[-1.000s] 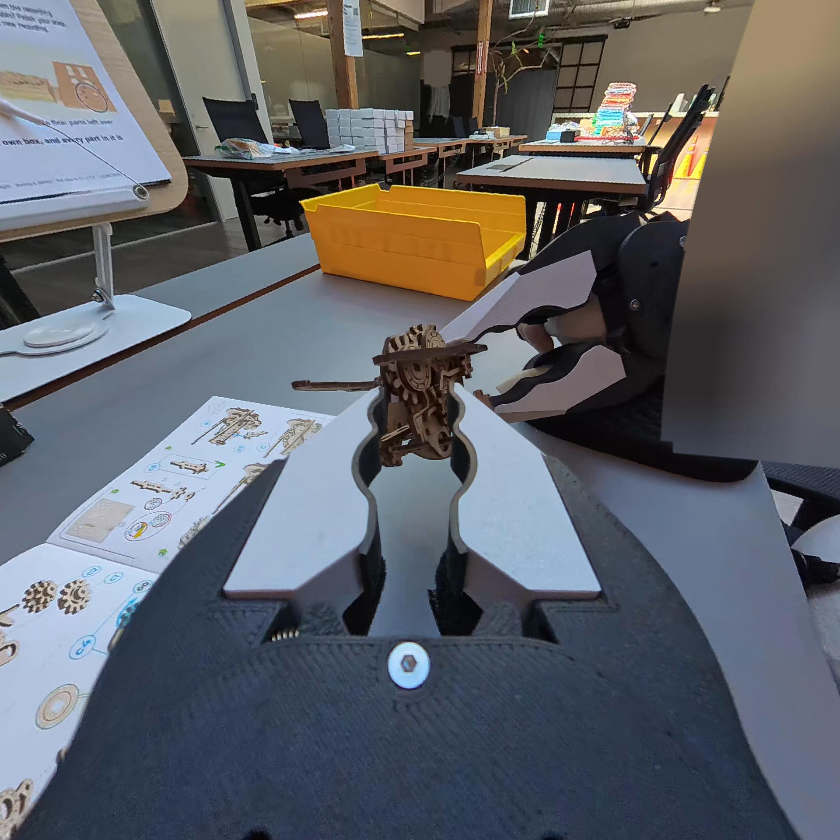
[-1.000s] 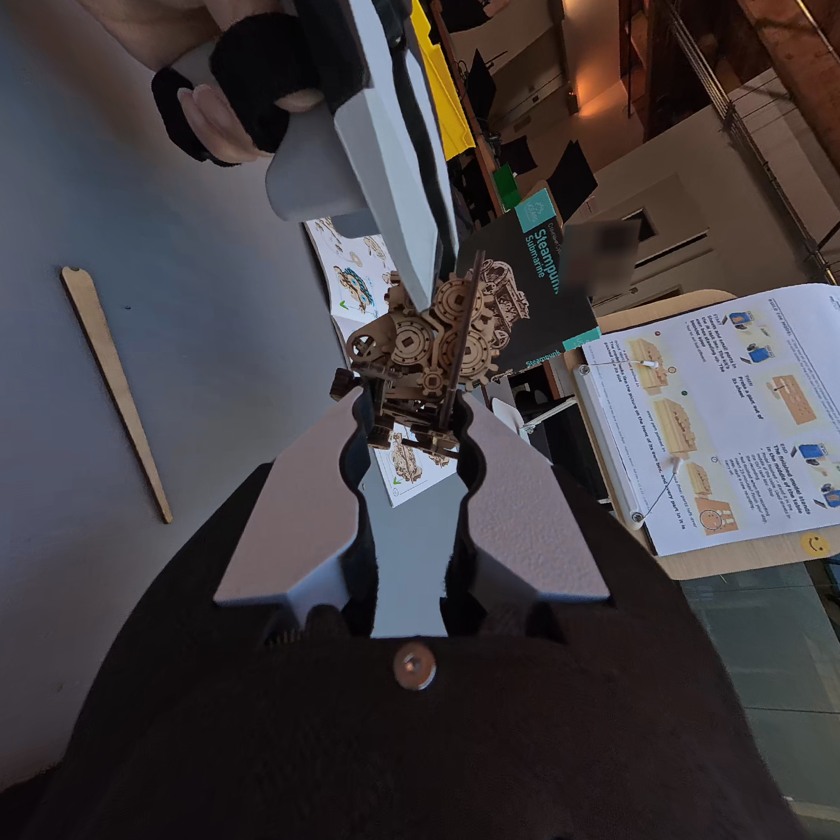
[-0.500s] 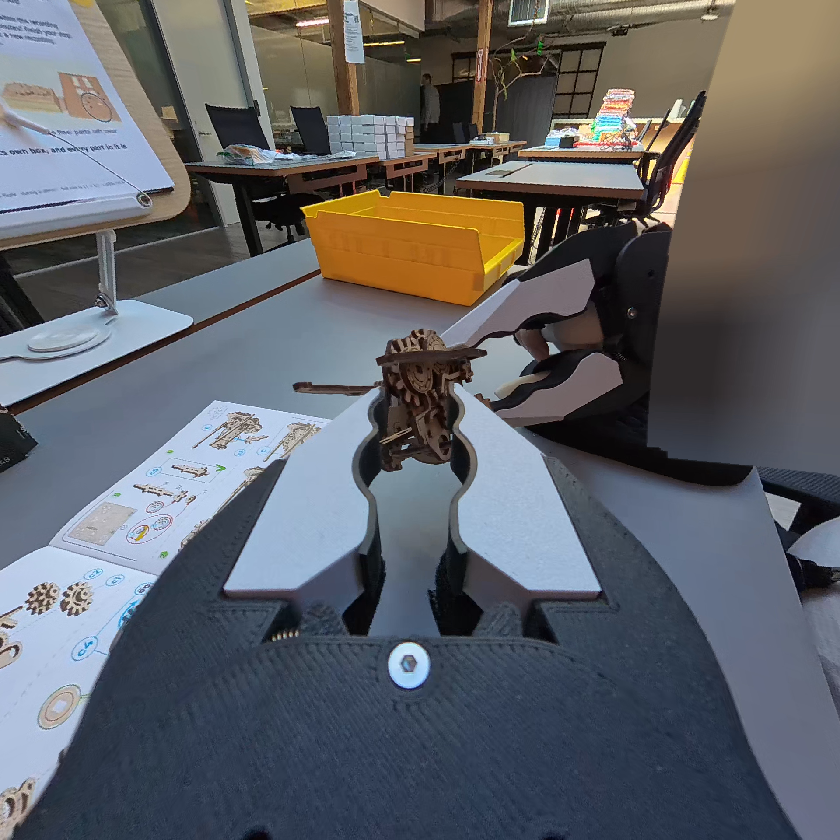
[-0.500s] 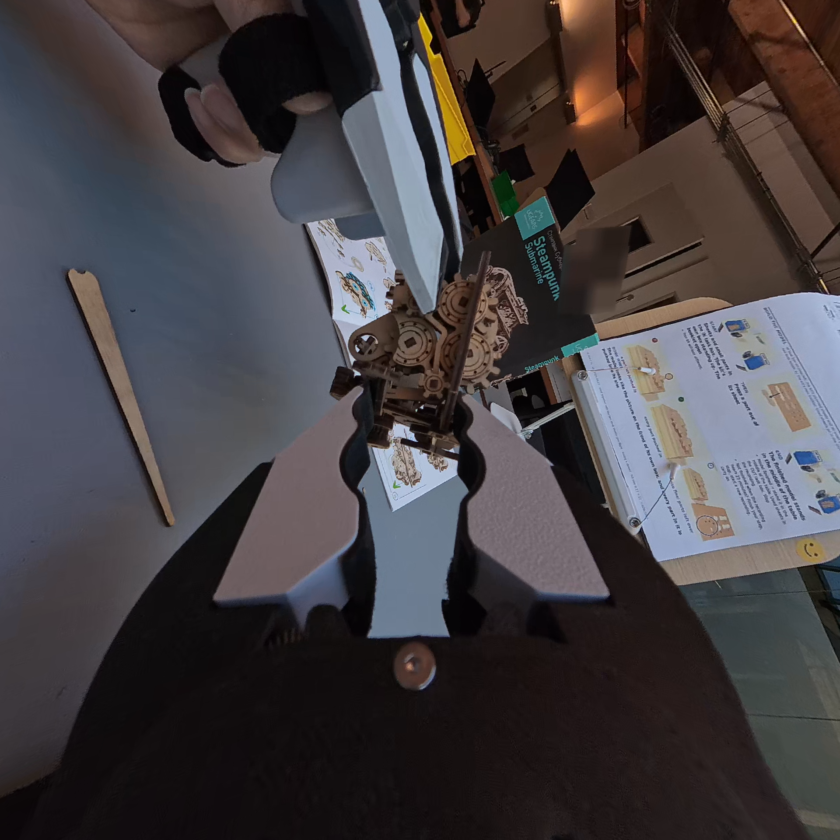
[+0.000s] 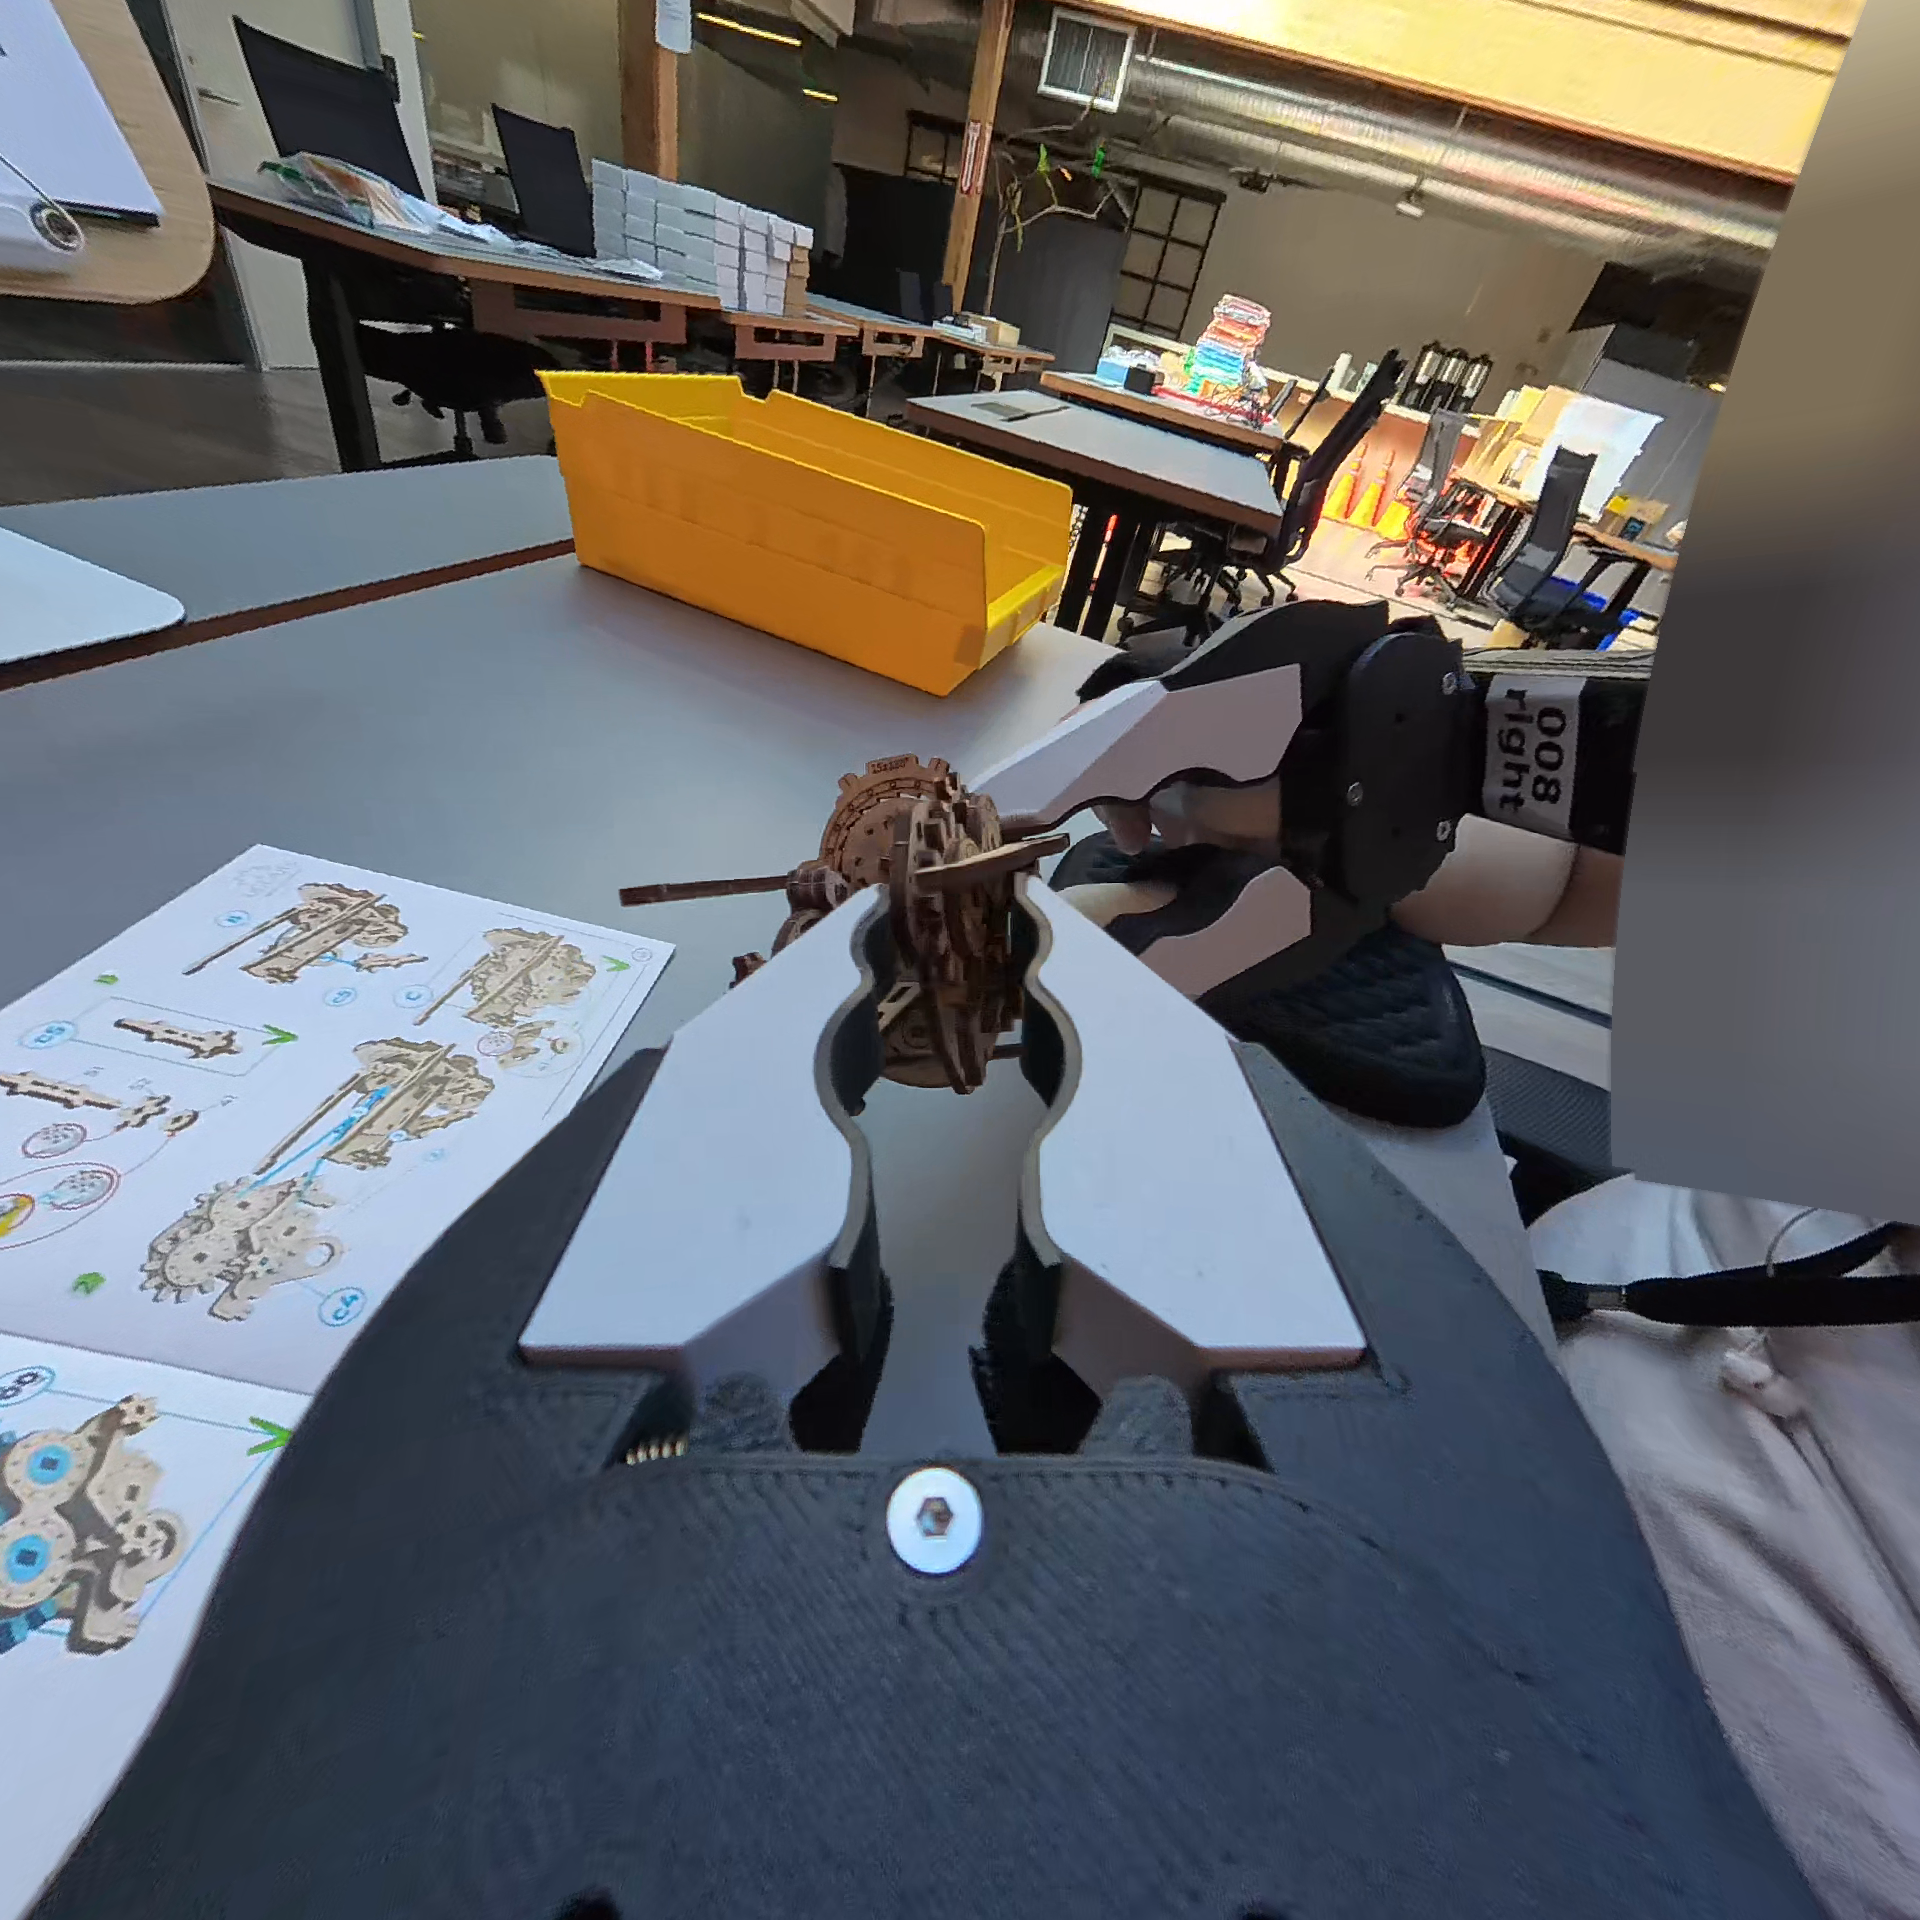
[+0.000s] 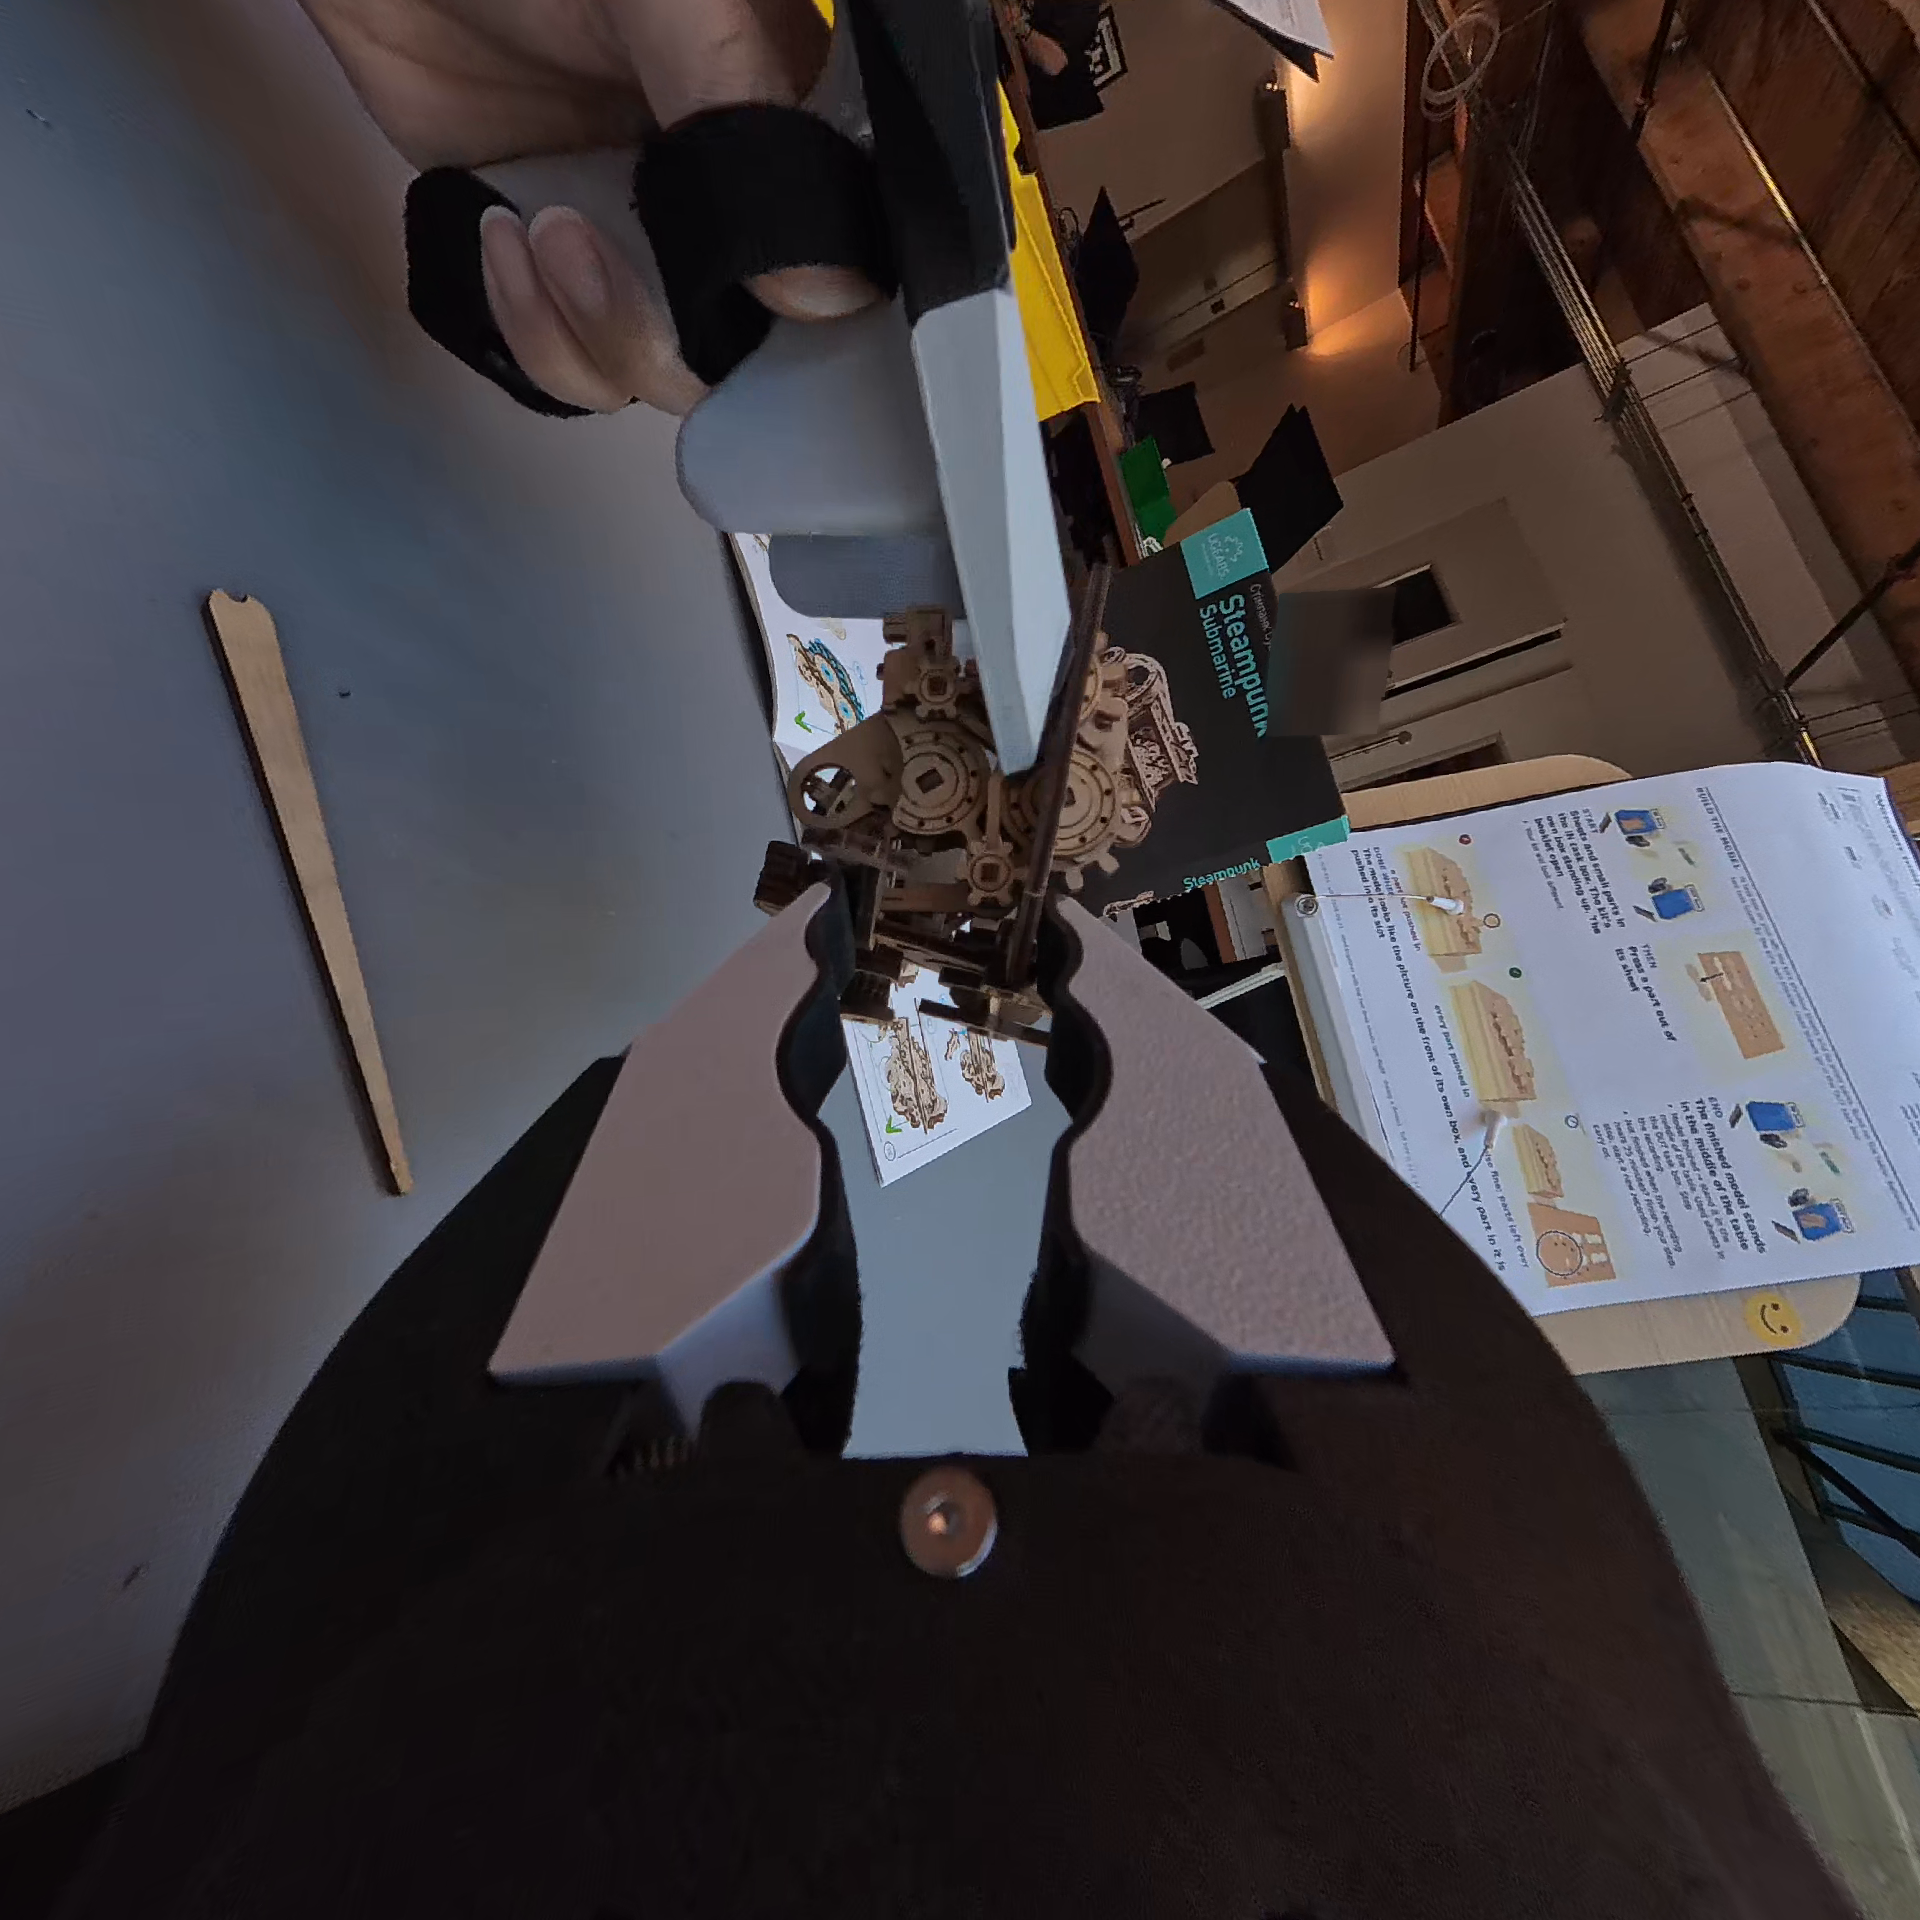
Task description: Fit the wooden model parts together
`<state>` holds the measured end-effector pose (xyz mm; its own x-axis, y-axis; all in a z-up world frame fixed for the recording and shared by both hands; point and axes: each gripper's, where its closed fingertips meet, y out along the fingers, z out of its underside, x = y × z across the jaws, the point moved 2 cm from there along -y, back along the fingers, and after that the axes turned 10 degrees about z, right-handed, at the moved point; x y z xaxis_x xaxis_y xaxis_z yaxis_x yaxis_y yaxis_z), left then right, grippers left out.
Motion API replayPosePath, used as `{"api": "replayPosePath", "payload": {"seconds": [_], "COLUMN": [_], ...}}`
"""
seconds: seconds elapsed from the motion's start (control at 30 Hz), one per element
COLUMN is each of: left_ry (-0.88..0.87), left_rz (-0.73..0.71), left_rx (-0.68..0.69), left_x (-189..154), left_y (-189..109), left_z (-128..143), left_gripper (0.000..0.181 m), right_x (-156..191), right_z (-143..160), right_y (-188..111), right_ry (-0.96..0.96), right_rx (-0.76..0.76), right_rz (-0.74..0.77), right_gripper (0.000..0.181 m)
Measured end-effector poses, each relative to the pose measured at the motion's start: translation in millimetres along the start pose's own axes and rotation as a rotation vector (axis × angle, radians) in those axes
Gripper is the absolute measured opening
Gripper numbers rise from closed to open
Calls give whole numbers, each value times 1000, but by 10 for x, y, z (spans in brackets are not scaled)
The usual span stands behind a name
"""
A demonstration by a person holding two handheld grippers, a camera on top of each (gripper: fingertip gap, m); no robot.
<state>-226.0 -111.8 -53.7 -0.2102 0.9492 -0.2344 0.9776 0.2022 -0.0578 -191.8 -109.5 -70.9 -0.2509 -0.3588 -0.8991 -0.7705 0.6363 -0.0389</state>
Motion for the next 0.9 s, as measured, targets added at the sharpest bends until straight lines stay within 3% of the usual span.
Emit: {"api": "replayPosePath", "payload": {"seconds": [0.2, 0.67, 0.77, 0.9], "left_ry": [-2, -141, -168, -173], "left_rz": [-16, 22, 13, -5], "left_rx": [57, 74, 96, 127], "left_x": [21, 40, 64, 76], "left_y": [7, 42, 32, 41], "left_z": [72, 111, 138, 169], "left_gripper": [27, 18, 18, 18], "right_x": [-1, 34, -13, 18], "right_z": [-17, 8, 29, 50], "right_y": [2, 38, 75, 87], "right_ry": [-10, -22, 37, 25], "right_rx": [-5, 13, 44, 51], "right_rz": [9, 8, 20, 4], "right_gripper": [33, 34, 51, 51]}}
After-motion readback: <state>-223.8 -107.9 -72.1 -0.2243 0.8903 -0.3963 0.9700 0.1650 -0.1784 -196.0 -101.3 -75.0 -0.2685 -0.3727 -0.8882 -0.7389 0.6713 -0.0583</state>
